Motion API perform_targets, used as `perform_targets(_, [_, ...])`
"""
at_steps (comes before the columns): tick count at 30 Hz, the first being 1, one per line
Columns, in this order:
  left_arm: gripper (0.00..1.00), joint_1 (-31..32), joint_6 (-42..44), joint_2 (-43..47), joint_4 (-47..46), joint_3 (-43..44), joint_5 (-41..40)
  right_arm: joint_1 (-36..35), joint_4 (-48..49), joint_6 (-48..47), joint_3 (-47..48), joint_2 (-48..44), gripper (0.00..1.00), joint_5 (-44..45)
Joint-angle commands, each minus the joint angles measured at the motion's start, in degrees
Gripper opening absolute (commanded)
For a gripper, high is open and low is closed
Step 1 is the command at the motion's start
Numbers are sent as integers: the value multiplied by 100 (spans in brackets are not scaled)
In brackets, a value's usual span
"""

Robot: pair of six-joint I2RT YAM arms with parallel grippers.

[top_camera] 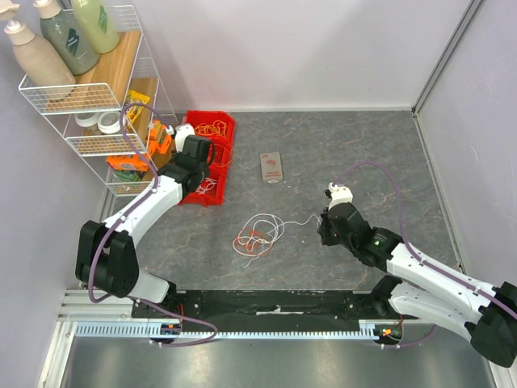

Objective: Untangle the cables

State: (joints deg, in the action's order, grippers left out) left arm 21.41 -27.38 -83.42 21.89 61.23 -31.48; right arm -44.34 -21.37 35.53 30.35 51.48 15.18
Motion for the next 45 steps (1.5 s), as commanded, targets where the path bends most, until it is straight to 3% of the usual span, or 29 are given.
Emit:
perform_targets(1, [54,-58,-672,544,158,275,317,22,203,16,76,46,1,-146])
perform_targets(3, [62,-49,-655,878,193,205,651,22,273,-63,129,133,1,-287])
perform_targets(6, [61,-58,-253,1615,-69,-110,2009,22,440,-230,191,239,1,-734])
perform_targets(8, [58,-58,-15,2055,-630,-601,3484,22,624,-301,200,187,1,-1024])
perform_targets(10, [59,-14,74,2311,-1631,-1137,5557,22,765,-380,226,73,0,-1262])
perform_targets(12, [64,283,57,2313,-2073,-1481,6441,22,783,-432,313,-76,0,-1368])
perform_targets(16, [64,1574,364,2006,-2337,-1833,6060,13,748,-468,647,-463,0,-1657])
perform_targets(19, [55,2077,172,1567,-2689,-1992,5435,22,678,-433,989,-700,0,-1895])
perform_targets(25, [36,2087,-303,47,-2330,-1799,4845,21,345,-353,2262,-1088,0,-1923])
perform_targets(29, [34,2087,-505,-385,-2418,-2071,4784,22,-121,-608,3685,-957,0,-1554])
perform_targets(38, [33,2087,-339,150,-2005,-2607,4046,21,-412,-1249,5884,-280,0,-806])
perform_targets(45, [33,2087,-154,510,-1636,-2643,3720,22,-447,-1558,6677,28,0,-657])
